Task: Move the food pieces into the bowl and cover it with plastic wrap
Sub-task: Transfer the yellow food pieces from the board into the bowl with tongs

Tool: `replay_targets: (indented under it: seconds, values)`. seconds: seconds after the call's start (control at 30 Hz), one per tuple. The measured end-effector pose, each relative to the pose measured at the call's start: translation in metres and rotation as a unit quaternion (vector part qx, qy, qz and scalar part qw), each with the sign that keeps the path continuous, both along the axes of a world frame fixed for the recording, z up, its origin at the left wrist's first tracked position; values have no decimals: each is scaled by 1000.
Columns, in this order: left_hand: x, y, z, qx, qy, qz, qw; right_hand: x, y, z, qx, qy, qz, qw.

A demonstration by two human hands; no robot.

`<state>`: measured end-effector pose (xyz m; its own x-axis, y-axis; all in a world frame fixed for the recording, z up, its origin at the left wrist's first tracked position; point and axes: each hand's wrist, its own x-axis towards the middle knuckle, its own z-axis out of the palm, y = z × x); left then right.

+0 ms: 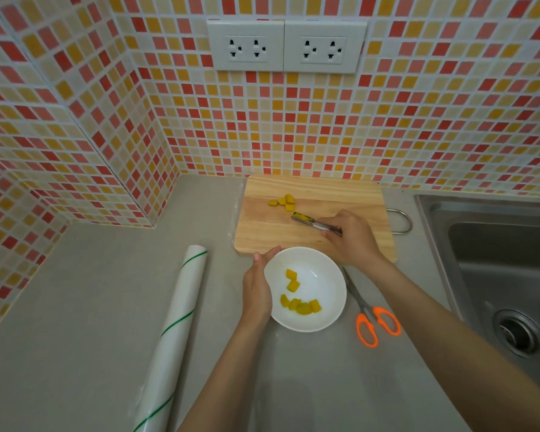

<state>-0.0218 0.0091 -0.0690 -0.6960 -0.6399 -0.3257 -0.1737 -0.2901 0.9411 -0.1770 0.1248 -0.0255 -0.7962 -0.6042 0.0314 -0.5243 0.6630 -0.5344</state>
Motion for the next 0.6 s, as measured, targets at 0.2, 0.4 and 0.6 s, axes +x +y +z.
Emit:
replay_targets:
  seconds: [0.2,0.4,0.6]
  values:
    - [-1,0,1,7,9,0,1000,49,45,27,12,-17,52,998]
    - [-1,1,2,6,12,-5,1000,60,55,39,139,26,98,985]
    - [0,2,2,3,9,-1,1000,22,46,28,107,25,26,994]
